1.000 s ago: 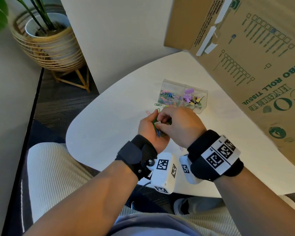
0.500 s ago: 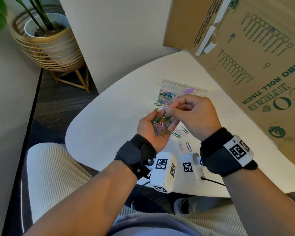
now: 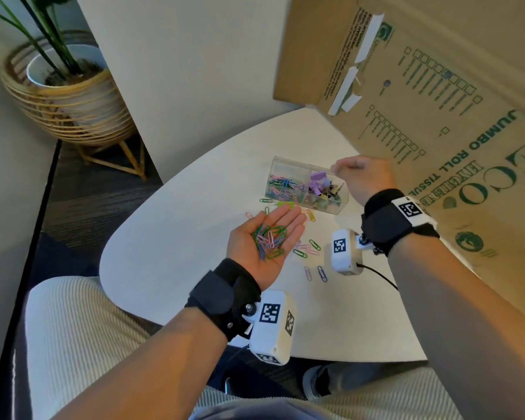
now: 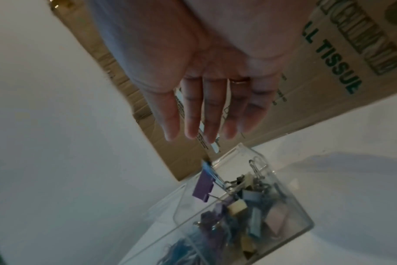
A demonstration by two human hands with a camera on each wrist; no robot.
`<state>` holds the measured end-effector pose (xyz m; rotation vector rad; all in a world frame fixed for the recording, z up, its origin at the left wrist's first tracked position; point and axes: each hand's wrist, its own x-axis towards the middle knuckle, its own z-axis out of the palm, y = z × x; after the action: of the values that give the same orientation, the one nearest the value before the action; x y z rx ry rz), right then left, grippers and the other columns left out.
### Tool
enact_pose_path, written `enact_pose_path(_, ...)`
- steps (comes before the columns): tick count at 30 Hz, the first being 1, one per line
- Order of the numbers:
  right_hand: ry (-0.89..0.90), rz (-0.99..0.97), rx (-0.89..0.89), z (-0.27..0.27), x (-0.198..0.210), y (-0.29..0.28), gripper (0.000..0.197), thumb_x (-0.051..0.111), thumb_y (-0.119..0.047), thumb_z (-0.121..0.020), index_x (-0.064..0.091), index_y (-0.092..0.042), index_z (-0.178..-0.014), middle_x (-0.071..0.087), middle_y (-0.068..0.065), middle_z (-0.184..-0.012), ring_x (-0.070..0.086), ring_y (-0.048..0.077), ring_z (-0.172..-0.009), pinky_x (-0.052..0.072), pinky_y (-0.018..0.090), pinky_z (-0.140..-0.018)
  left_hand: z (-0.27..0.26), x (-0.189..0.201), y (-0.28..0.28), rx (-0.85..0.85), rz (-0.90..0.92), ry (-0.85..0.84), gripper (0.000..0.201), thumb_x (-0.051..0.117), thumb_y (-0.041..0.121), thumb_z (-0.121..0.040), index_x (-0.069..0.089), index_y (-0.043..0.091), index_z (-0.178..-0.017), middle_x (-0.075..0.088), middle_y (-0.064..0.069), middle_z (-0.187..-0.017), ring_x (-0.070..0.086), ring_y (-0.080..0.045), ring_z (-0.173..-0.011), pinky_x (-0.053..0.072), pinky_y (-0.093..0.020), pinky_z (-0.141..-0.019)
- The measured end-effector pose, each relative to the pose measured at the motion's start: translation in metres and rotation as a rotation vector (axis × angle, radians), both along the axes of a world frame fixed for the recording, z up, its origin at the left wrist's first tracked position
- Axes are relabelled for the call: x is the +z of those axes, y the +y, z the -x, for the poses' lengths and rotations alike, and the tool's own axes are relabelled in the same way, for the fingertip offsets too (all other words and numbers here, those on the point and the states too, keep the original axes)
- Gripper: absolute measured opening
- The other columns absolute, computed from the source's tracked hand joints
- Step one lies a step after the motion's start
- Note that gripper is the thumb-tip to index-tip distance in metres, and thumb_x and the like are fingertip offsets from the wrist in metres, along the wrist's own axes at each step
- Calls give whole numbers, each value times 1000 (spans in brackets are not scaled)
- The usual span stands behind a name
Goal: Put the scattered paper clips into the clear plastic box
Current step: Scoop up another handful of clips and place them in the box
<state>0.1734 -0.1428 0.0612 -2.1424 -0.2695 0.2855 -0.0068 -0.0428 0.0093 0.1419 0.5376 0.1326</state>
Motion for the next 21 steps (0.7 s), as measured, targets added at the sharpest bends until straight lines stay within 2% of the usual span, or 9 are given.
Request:
enact_pose_path(2,-82,6,29,9,4,3,7,67,-23,-88,72,-27,-84,70,-10,-91,63,9,-92,43,21,-82,1,0,1,-5,-11,6,49,35,25,-100,72,-8,-98,66,-24,-115,68,-34,-97,53,-43,-89)
enact_pose_path(5,-168,-60,157,37,19,7,10,65,-19,-88,73,-24,-85,71,-9,-83,63,5,-78,51,22,-78,1,2,4,9,-13,16,48,35,22,-99,72,-8,-96,67,-24,-111,67,-35,-98,53,-43,-88)
enact_pose_path(9,-113,71,480,82,30,9,11,66,-18,-85,75,-23,-84,72,-6,-70,66,6,-65,56,28,-67,-2,5,4,16,-58,36,41,35,26,-102,59,-3,-117,69,-19,-107,69,-28,-93,58,-35,-81)
enact_pose_path(11,-81,151,588,97,32,7,10,67,-17,-86,75,-22,-86,72,-9,-66,67,1,-63,53,17,-67,-3,6,3,-3,-111,15,45,32,31,-103,52,0,-129,64,-19,-116,70,-24,-90,60,-30,-73)
enact_pose_path(13,-101,232,637,104,34,7,6,69,-19,-86,75,-19,-89,68,-18,-60,66,-1,-64,46,5,-64,-2,7,4,-15,-147,8,48,31,33,-103,49,1,-134,61,-19,-120,70,-25,-88,59,-28,-71)
enact_pose_path(15,-148,323,665,108,34,8,15,73,-24,-84,74,-18,-97,64,-20,-64,65,3,-72,45,7,-66,-1,7,5,-18,-137,1,49,30,34,-102,51,1,-132,63,-20,-114,69,-28,-90,58,-31,-75)
enact_pose_path(18,-211,397,666,113,34,11,22,76,-31,-80,73,-22,-100,63,-13,-75,61,6,-76,47,20,-71,-1,9,4,-24,-121,1,51,28,36,-101,58,1,-122,65,-19,-107,66,-30,-94,53,-36,-86)
enact_pose_path(20,-213,333,617,116,32,13,23,76,-33,-79,72,-27,-101,56,-17,-70,54,-2,-70,41,13,-66,-2,9,3,-10,-112,3,51,28,37,-101,62,1,-114,67,-18,-100,65,-30,-93,47,-37,-92)
enact_pose_path(21,-207,307,597,117,31,13,25,76,-34,-78,71,-28,-102,53,-18,-68,52,-4,-69,40,12,-65,-3,8,3,2,-106,14,50,29,37,-101,62,1,-114,66,-18,-103,63,-31,-98,45,-38,-97)
